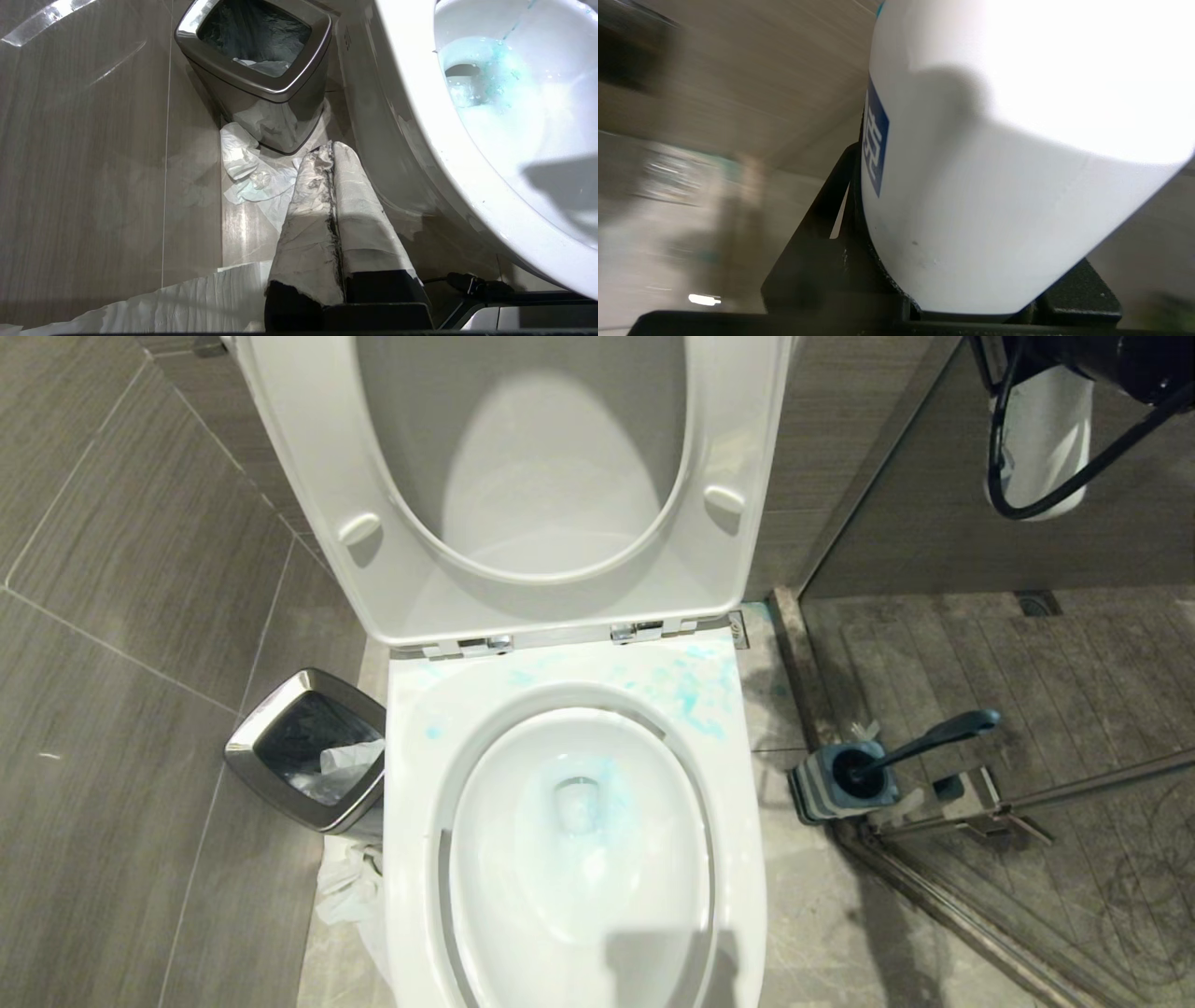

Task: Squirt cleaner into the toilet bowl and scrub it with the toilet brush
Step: Place the cleaning agent on the floor

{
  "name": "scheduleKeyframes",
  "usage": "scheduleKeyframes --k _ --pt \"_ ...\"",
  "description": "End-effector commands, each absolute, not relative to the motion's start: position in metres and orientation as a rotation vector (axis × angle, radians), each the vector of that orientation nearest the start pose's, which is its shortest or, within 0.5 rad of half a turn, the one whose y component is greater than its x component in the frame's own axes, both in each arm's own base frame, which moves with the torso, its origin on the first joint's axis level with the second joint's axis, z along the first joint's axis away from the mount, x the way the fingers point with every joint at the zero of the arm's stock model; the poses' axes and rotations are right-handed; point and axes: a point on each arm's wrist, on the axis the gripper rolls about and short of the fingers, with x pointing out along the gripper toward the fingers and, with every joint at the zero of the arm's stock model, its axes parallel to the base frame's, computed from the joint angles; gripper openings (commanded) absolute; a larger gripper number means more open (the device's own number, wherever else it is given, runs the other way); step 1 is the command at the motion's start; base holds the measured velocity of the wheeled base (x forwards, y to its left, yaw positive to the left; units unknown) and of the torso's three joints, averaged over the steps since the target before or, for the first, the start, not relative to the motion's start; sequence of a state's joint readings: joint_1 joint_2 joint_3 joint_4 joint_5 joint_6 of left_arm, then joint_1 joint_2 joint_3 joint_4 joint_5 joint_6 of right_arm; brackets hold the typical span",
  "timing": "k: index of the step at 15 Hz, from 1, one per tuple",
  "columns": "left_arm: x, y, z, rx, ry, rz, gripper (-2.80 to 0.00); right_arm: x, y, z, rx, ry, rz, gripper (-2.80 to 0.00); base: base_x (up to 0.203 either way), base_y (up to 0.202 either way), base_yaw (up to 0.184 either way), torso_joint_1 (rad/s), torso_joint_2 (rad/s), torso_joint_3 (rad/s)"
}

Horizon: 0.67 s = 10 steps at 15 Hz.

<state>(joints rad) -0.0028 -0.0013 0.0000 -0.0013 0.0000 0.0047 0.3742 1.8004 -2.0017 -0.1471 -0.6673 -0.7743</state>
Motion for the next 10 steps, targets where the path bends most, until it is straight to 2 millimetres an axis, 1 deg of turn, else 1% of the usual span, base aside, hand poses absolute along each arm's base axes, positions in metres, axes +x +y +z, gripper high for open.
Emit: scheduleKeyframes --k 1,2,3,5,8,10 --pt "-0.023 0.0 0.076 0.005 -0.002 -0.003 -2.8 0.291 0.101 0.438 -0.483 -0.232 -0.209 -2.8 0.0 0.0 0.0 0.0 0.0 0.0" --pt "-0.023 0.0 0.076 0.005 -0.002 -0.003 -2.8 0.292 0.103 0.434 -0.445 -0.232 -0.121 -2.8 0.0 0.0 0.0 0.0 0.0 0.0" --pt "-0.023 0.0 0.076 0.005 -0.002 -0.003 -2.8 0.294 0.105 0.43 -0.408 -0.213 -0.069 -2.8 0.0 0.0 0.0 0.0 0.0 0.0" --pt "-0.023 0.0 0.076 0.005 -0.002 -0.003 -2.8 0.3 0.108 0.418 -0.365 -0.172 -0.022 -2.8 0.0 0.0 0.0 0.0 0.0 0.0" --pt "-0.023 0.0 0.076 0.005 -0.002 -0.003 -2.8 0.314 0.097 0.406 -0.281 -0.154 0.099 -2.8 0.0 0.0 0.0 0.0 0.0 0.0" --pt "-0.023 0.0 0.076 0.005 -0.002 -0.003 -2.8 0.326 0.097 0.396 -0.278 -0.132 0.11 -2.8 0.0 0.0 0.0 0.0 0.0 0.0"
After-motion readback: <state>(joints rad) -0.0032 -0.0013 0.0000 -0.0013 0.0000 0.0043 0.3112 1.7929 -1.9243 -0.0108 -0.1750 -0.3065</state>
